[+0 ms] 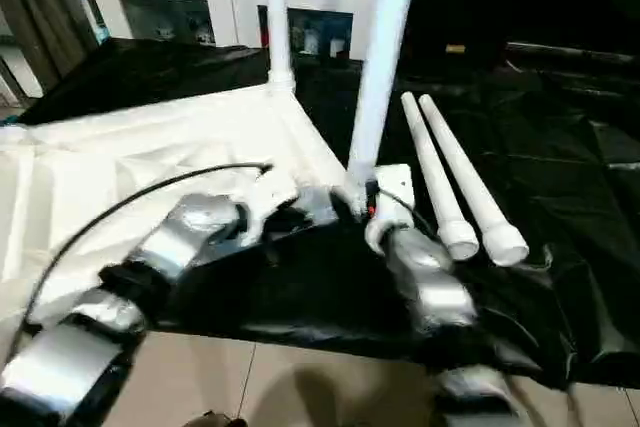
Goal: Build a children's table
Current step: Rotate leg to tighten
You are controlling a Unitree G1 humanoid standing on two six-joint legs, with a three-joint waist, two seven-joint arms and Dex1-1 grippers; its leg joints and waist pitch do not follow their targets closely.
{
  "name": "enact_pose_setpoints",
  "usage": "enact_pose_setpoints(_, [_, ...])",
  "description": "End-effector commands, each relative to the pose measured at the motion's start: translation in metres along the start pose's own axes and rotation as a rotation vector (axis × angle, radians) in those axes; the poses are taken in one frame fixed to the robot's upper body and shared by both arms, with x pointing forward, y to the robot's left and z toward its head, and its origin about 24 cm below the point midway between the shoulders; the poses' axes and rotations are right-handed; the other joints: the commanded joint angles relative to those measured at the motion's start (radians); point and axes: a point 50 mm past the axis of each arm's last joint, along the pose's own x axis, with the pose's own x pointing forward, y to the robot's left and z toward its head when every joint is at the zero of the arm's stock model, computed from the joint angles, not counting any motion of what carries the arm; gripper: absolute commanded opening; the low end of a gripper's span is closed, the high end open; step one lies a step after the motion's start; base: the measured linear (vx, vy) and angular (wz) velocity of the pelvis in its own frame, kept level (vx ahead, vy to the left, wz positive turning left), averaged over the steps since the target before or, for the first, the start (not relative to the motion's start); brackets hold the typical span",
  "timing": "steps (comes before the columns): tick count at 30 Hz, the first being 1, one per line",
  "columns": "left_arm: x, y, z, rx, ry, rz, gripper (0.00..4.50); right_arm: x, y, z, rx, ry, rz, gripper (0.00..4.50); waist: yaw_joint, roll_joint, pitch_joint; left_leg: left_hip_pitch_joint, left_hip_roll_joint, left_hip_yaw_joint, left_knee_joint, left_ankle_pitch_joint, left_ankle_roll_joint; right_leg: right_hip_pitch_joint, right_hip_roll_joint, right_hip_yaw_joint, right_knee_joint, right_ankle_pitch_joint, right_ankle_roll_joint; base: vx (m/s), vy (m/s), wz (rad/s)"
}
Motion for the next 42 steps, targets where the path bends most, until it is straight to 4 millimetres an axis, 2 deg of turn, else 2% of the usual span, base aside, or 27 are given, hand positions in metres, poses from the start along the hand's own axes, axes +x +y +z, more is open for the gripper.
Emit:
enact_pose_setpoints(1, [-0.002,-0.012,-0.007,-0.003,-0.036,-0.117,0.0,-0.006,0.005,0.009,-0.049,-0.01,0.13,3.94,0.005,-0.011,-0.064,0.022,0.083,-0.041,-0.072,-0.236,0.051,0.041,-0.097,0.057,-0.08,-0.267,-0.186,0.0,0.0,0.0])
enact_pose_setpoints(4, [-0.01,-0.013,-0.011,-0.001,-0.04,-0.156,0.0,-0.017,0.001,0.011,-0.1,0.012,0.209,3.94,0.006,-0.007,-0.065,0.024,0.083,-0.041,-0.072,-0.228,0.05,0.041,-0.092,0.054,-0.074,-0.234,-0.2,0.0,0.0,0.0])
enact_pose_setpoints(5, [-0.013,-0.014,-0.012,-0.004,-0.045,-0.175,0.0,-0.023,0.0,0.012,-0.122,0.024,0.245,3.94,0.004,-0.009,-0.063,0.022,0.085,-0.039,-0.072,-0.224,0.053,0.04,-0.093,0.056,-0.072,-0.214,-0.21,0.0,0.0,0.0])
enact_pose_setpoints(6, [-0.018,-0.015,-0.013,-0.009,-0.061,-0.207,0.0,-0.03,-0.001,0.013,-0.146,0.045,0.299,3.94,0.006,-0.009,-0.064,0.019,0.083,-0.04,-0.072,-0.223,0.055,0.045,-0.092,0.054,-0.07,-0.21,-0.212,0.0,0.0,0.0])
enact_pose_setpoints(8, [-0.028,-0.016,-0.014,-0.014,-0.077,-0.26,0.0,-0.042,-0.001,0.012,-0.175,0.103,0.405,3.94,0.009,-0.013,-0.063,0.019,0.085,-0.038,-0.07,-0.221,0.062,0.044,-0.095,0.056,-0.07,-0.21,-0.216,0.0,0.0,0.0])
enact_pose_setpoints(11, [-0.035,-0.015,-0.016,-0.014,-0.065,-0.281,0.0,-0.05,-0.001,0.01,-0.193,0.153,0.468,3.94,0.014,-0.012,-0.06,0.019,0.085,-0.036,-0.069,-0.226,0.067,0.042,-0.093,0.055,-0.072,-0.242,-0.215,0.0,0.0,0.0])
enact_pose_setpoints(15, [-0.039,-0.013,-0.017,-0.013,-0.065,-0.278,0.0,-0.048,-0.003,0.01,-0.189,0.157,0.465,3.94,0.014,-0.014,-0.058,0.024,0.084,-0.039,-0.07,-0.261,0.041,0.035,-0.097,0.055,-0.082,-0.339,-0.196,0.0,0.0,0.0])
enact_pose_setpoints(18, [-0.039,-0.013,-0.016,-0.013,-0.067,-0.276,0.0,-0.044,-0.003,0.013,-0.167,0.133,0.447,3.94,0.013,-0.013,-0.059,0.023,0.084,-0.042,-0.072,-0.266,0.029,0.036,-0.098,0.055,-0.083,-0.356,-0.188,0.0,0.0,0.0])
enact_pose_setpoints(20, [-0.039,-0.014,-0.015,-0.014,-0.071,-0.277,0.0,-0.043,-0.002,0.014,-0.159,0.127,0.448,3.94,0.013,-0.013,-0.06,0.025,0.085,-0.041,-0.072,-0.258,0.028,0.033,-0.096,0.056,-0.081,-0.329,-0.192,0.0,0.0,0.0])
enact_pose_setpoints(22, [-0.039,-0.014,-0.014,-0.014,-0.076,-0.283,0.0,-0.043,0.001,0.014,-0.161,0.131,0.471,3.94,0.013,-0.013,-0.063,0.023,0.084,-0.04,-0.07,-0.226,0.037,0.038,-0.094,0.056,-0.072,-0.262,-0.207,0.0,0.0,0.0])
enact_pose_setpoints(25, [-0.038,-0.015,-0.013,-0.012,-0.077,-0.289,0.0,-0.043,0.004,0.011,-0.164,0.144,0.49,3.94,0.016,-0.012,-0.065,0.019,0.082,-0.037,-0.066,-0.194,0.054,0.041,-0.093,0.055,-0.067,-0.209,-0.222,0.0,0.0,0.0])
enact_pose_setpoints(29, [-0.037,-0.015,-0.013,-0.01,-0.077,-0.29,0.0,-0.041,0.007,0.008,-0.163,0.152,0.506,3.94,0.018,-0.013,-0.064,0.021,0.082,-0.036,-0.065,-0.203,0.054,0.04,-0.094,0.054,-0.069,-0.228,-0.222,0.0,0.0,0.0])
enact_pose_setpoints(33, [-0.037,-0.015,-0.012,-0.011,-0.077,-0.288,0.0,-0.039,0.007,0.008,-0.149,0.146,0.505,3.56,0.018,-0.013,-0.064,0.022,0.083,-0.037,-0.066,-0.215,0.045,0.04,-0.094,0.054,-0.07,-0.252,-0.215,0.0,0.0,0.0])
enact_pose_setpoints(34, [-0.037,-0.016,-0.012,-0.012,-0.077,-0.288,0.0,-0.038,0.007,0.008,-0.145,0.143,0.506,3.48,0.018,-0.018,-0.064,0.022,0.083,-0.037,-0.066,-0.214,0.045,0.041,-0.094,0.054,-0.07,-0.252,-0.214,0.0,0.0,0.0])
enact_pose_setpoints(35, [-0.037,-0.016,-0.012,-0.012,-0.076,-0.288,0.0,-0.038,0.007,0.009,-0.143,0.141,0.506,3.3,0.019,-0.015,-0.064,0.022,0.083,-0.038,-0.066,-0.211,0.045,0.04,-0.095,0.054,-0.07,-0.253,-0.213,0.0,0.0,0.0])
enact_pose_setpoints(40, [-0.037,-0.016,-0.013,-0.015,-0.072,-0.29,0.0,-0.037,0.007,0.009,-0.133,0.136,0.509,2.97,0.02,-0.014,-0.066,0.022,0.083,-0.037,-0.064,-0.192,0.051,0.041,-0.094,0.054,-0.066,-0.224,-0.218,0.0,0.0,0.0])
enact_pose_setpoints(42, [-0.037,-0.017,-0.014,-0.015,-0.069,-0.292,0.0,-0.037,0.007,0.008,-0.133,0.134,0.501,2.85,0.02,-0.01,-0.067,0.021,0.082,-0.037,-0.064,-0.185,0.053,0.042,-0.092,0.053,-0.064,-0.198,-0.224,0.0,0.0,0.0])
